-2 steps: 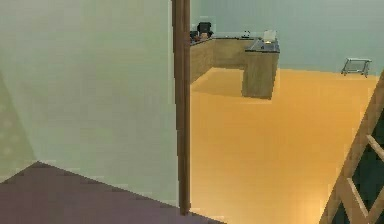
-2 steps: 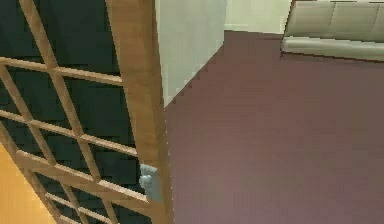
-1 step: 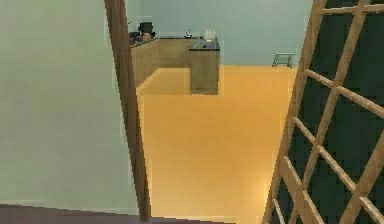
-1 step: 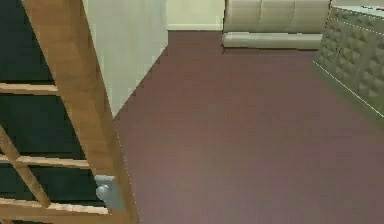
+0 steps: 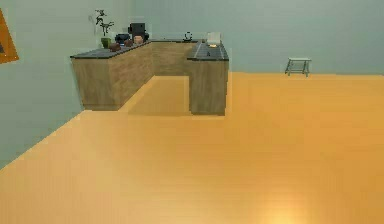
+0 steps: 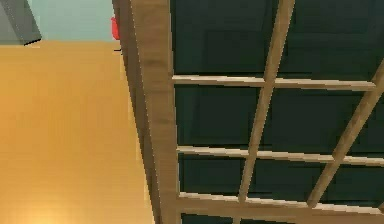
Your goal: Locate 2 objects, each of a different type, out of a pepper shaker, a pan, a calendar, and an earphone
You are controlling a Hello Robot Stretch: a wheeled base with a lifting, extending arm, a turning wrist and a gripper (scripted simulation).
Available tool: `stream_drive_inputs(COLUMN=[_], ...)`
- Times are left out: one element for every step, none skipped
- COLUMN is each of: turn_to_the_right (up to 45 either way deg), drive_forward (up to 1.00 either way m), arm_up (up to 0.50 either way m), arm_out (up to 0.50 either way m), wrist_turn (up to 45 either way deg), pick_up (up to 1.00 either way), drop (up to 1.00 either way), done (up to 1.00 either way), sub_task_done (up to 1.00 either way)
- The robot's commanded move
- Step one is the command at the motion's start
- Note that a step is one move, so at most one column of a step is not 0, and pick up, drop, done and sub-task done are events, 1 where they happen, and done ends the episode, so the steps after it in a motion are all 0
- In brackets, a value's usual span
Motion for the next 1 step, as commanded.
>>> stream_drive_inputs(turn_to_the_right=[0.0], drive_forward=[0.20], arm_up=[0.00], arm_out=[0.00], wrist_turn=[0.0], pick_up=[0.00], drop=[0.00], done=[0.00], sub_task_done=[0.00])
